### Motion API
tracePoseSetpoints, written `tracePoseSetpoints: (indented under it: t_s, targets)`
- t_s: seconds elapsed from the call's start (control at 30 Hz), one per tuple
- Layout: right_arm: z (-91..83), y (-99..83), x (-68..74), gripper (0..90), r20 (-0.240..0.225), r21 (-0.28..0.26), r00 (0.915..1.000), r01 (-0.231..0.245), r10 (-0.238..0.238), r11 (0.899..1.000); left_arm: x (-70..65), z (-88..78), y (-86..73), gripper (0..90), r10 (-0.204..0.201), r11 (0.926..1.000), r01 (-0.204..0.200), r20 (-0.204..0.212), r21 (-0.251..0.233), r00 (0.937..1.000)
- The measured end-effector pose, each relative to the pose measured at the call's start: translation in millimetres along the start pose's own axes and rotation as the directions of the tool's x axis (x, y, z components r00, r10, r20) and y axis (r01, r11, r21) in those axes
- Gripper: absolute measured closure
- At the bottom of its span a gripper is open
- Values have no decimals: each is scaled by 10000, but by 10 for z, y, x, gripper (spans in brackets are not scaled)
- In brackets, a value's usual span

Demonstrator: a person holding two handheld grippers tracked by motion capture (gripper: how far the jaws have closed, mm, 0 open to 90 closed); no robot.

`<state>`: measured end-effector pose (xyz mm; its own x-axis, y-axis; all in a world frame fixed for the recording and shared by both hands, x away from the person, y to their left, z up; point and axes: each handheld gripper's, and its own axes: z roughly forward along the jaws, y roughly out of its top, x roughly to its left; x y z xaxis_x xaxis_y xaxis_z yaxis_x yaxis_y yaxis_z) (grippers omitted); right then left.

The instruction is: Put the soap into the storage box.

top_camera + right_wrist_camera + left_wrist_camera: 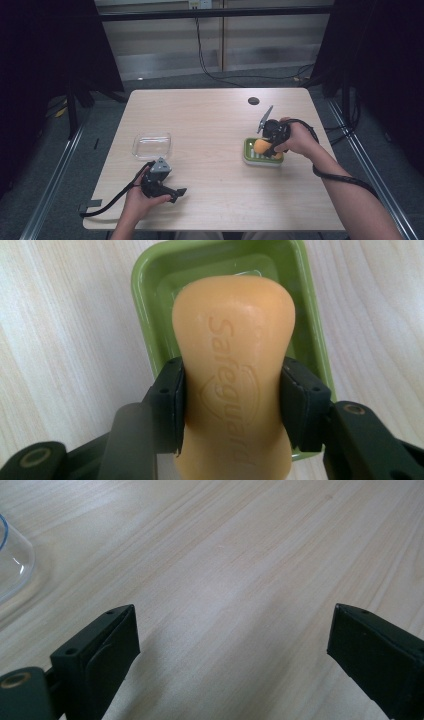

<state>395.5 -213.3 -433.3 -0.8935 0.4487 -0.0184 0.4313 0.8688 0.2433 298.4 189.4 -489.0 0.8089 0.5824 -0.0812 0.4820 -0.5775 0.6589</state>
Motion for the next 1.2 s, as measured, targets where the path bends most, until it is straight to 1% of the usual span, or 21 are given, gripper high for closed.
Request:
tracePoseSetpoints:
  t_s: [0.1,0.13,0.17,0.23,0.33,0.37,0.43,0.53,0.6,0.63,0.67,0.73,0.8,0.83,0.87,0.9,0.93,0.97,1.0,1.03,1.2]
  targets:
    - [3,11,-4,500,-58,49,10000,62,-62,10000,-1,0,-1,62,1,10000,-1,-3,3,10000]
    - [11,13,-2,500,-56,36,10000,19,-19,10000,-7,5,-2,62,-97,9999,97,0,-74,10000]
    - [18,20,-1,500,-20,92,10000,71,-71,9999,0,-8,3,62,64,9999,-64,4,121,10000]
    - [26,21,-11,500,13,42,9999,141,-141,9999,-1,-7,2,62,40,9999,-41,11,95,10000]
    - [32,25,-10,499,-78,70,10000,24,-23,10000,-1,-2,-2,62,39,10000,-39,-6,-15,10000]
    - [37,29,-16,500,-59,68,9999,142,-141,9999,0,-9,1,62,63,9999,-63,2,82,10000]
    - [41,37,-10,499,-47,83,10000,34,-33,10000,1,-8,1,62,65,9999,-65,-9,88,10000]
    - [48,46,-28,499,-38,16,10000,60,-60,10000,2,-9,1,62,63,9999,-63,-9,88,10000]
    - [50,51,-31,499,-48,-7,10000,-48,48,10000,2,-4,-1,62,49,10000,-49,-42,-11,10000]
    - [51,51,-27,499,-81,-2,9998,-171,171,9999,7,-11,2,62,111,9999,-110,-52,114,9999]
    - [56,53,-38,499,-82,-41,10000,-36,35,10000,5,-8,0,62,58,9999,-58,-5,84,10000]
    - [61,54,-46,499,-94,2,9999,42,-42,10000,4,-4,-1,62,61,9999,-62,11,122,10000]
    - [69,55,-46,499,-121,-23,9999,-4,4,10000,4,-4,0,62,62,9999,-62,27,113,10000]
    - [75,56,-53,499,-85,-35,10000,35,-36,10000,5,-1,-3,62,79,10000,-79,-41,39,10000]
    - [75,58,-45,499,-119,-17,9999,-123,123,9999,10,-10,2,62,122,9999,-122,-25,114,9999]
    - [81,59,-48,499,-110,-66,9999,-127,126,9999,10,-12,2,62,101,9999,-101,-29,123,9999]
    - [85,61,-42,499,-153,-10,9996,-219,219,9998,8,-8,0,62,79,10000,-79,-43,52,10000]
    - [95,62,-57,499,-129,-76,9999,0,-1,10000,1,-1,-2,62,0,10000,0,-51,-45,10000]
    - [101,62,-59,499,-141,-76,9999,31,-32,10000,7,-7,1,62,52,10000,-51,-21,49,10000]
    - [100,65,-55,499,-147,-21,9999,-25,25,10000,8,-10,1,62,119,9999,-118,-63,106,9999]
    - [106,56,-70,499,-160,-53,9999,-32,32,10000,5,-9,0,62,94,9999,-94,-35,94,9999]
